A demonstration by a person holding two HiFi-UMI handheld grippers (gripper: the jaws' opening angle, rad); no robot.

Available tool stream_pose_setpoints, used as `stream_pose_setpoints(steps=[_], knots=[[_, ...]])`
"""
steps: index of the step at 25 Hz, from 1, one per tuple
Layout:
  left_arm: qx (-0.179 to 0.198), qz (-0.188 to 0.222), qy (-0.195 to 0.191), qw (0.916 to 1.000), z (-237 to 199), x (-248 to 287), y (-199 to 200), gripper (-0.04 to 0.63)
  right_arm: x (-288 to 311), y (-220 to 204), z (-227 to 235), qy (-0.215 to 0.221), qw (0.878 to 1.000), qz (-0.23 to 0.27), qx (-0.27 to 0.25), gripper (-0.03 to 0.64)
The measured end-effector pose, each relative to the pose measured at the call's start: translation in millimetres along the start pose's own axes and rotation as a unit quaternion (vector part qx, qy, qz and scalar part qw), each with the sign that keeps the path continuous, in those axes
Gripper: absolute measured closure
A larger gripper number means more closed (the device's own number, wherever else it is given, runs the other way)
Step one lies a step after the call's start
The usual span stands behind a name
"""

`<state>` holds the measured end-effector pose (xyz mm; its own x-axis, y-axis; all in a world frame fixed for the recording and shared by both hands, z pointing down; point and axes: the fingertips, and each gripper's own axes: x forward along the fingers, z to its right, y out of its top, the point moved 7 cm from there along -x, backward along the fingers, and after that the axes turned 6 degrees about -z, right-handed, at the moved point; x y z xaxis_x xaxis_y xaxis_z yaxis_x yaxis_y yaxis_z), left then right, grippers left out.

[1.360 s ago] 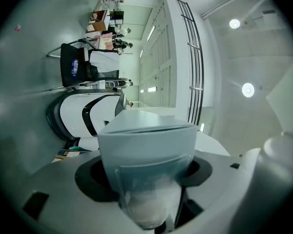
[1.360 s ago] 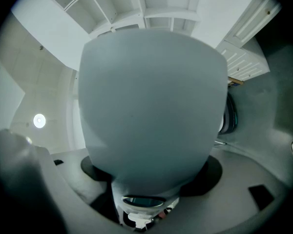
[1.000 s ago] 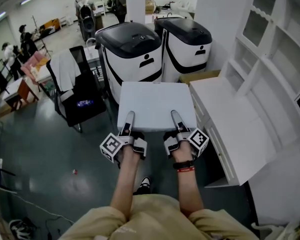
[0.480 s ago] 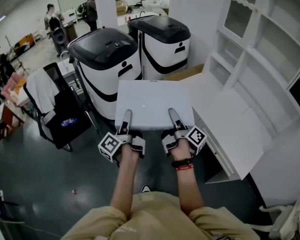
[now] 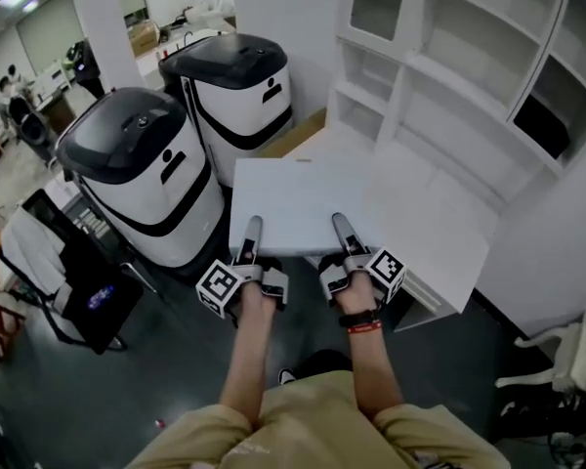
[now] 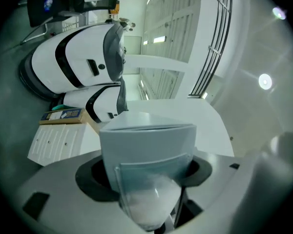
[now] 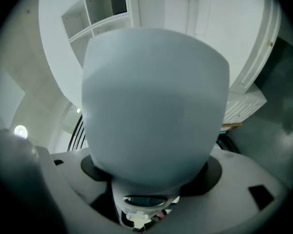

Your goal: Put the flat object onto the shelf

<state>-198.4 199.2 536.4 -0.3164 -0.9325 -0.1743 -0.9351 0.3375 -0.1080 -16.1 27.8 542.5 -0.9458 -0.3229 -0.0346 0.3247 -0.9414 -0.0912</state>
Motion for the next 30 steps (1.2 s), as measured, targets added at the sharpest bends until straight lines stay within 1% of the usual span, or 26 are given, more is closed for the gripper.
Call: stream_pose_setpoints(steps=[5, 8, 10, 12, 15, 19, 22, 27, 30], knots=[[-0.013, -0.067, 0.002, 0.9977, -9.5, 65.4, -55.0, 0.273, -31.0, 66.9, 4.7, -0.015, 0.997, 0.07, -0.001, 0.259], [-0.031, -0.122, -0.002, 0.9921, -14.1, 117.6, -87.9, 0.275, -45.1, 111.0, 4.8, -0.02, 0.991, 0.131, -0.007, 0.261], [-0.049, -0.146, -0.009, 0.988, -18.6, 151.4, -107.2, 0.275, -47.5, 140.4, 2.1, -0.028, 0.987, 0.16, -0.02, 0.262], [-0.06, -0.159, -0.017, 0.9853, -20.7, 176.7, -123.7, 0.276, -49.0, 165.5, -2.7, -0.033, 0.984, 0.174, -0.032, 0.261], [-0.058, -0.179, -0.026, 0.9819, -15.1, 209.2, -142.7, 0.278, -51.4, 195.2, -9.0, -0.028, 0.98, 0.195, -0.037, 0.262], [-0.047, -0.202, -0.019, 0.9781, -10.5, 239.9, -156.5, 0.278, -53.1, 218.7, -8.0, -0.023, 0.974, 0.222, -0.022, 0.262], [-0.04, -0.214, -0.025, 0.9757, -4.7, 265.4, -163.3, 0.278, -49.2, 237.2, -11.5, -0.015, 0.971, 0.238, -0.018, 0.264], [-0.039, -0.231, -0.037, 0.9715, 5.3, 301.9, -177.7, 0.278, -44.7, 264.9, -18.2, -0.009, 0.966, 0.258, -0.012, 0.265], [-0.045, -0.237, -0.043, 0.9694, 7.0, 321.3, -191.9, 0.278, -45.6, 285.3, -20.6, -0.008, 0.964, 0.267, -0.016, 0.264]])
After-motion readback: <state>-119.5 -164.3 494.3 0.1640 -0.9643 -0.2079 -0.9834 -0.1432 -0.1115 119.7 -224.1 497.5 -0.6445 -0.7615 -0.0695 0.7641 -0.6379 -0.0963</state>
